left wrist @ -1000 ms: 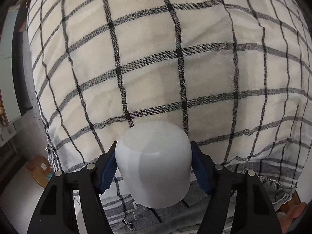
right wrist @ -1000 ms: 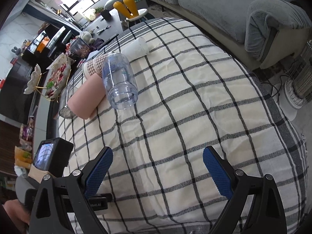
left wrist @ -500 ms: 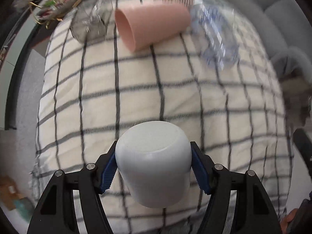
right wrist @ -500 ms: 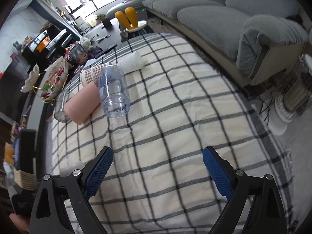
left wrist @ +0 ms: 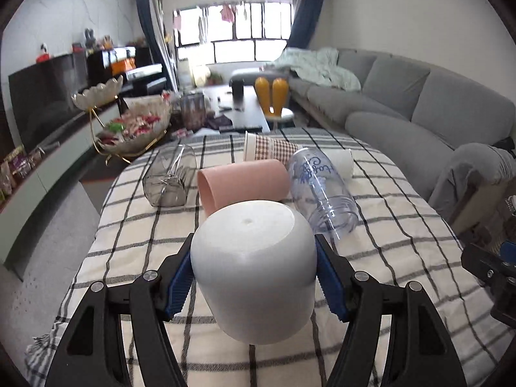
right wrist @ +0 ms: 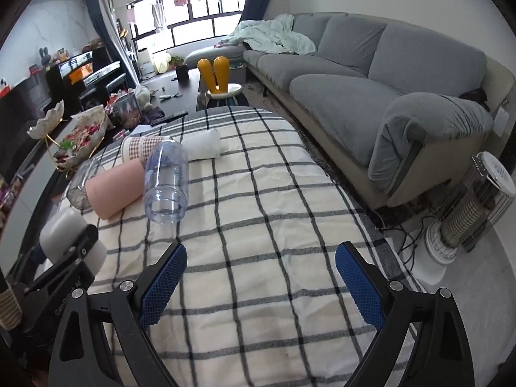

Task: Flip cup upside down
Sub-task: 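Lower the white cup rim-down onto the tablecloth and open the left gripper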

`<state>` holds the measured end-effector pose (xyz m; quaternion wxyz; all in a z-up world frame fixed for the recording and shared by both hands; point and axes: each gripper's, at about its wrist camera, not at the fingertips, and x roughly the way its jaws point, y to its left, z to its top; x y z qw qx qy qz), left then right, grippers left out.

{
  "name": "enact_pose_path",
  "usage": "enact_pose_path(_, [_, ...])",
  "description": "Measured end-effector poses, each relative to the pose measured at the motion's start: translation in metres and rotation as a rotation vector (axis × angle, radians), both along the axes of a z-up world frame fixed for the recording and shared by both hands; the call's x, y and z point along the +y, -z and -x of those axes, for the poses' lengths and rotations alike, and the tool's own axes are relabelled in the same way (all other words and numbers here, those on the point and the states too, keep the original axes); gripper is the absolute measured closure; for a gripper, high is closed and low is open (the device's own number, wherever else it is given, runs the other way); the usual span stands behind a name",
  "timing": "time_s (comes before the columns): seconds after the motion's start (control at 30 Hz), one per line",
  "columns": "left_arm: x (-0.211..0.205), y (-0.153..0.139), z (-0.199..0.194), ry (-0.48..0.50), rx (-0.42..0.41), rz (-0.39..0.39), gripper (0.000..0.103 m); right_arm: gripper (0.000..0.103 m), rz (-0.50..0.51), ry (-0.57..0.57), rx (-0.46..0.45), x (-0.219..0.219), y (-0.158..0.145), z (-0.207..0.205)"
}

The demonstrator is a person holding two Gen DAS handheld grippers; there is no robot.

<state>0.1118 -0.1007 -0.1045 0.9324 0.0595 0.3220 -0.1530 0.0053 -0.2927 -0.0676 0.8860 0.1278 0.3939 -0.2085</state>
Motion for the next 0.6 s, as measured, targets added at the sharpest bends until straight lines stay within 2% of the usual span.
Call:
enact_pose_path(0.17, [-0.001,0.017,-0.002,-0.015,0.008,0.002,0.035,0.009,0.000,0.001,0.021,-0.001,0.007,0.000])
enact_pose_path(0.27, [0.000,0.026,-0.007,-0.023,0.044,0.001,0.035,0.009,-0.001,0.001,0.025,-0.001,0.008,0.000])
enact_pose_path(0.6, [-0.006,0.050,0.002,-0.017,0.103,-0.060,0.034,0.009,-0.029,0.009,0.052,-0.007,0.015,-0.001])
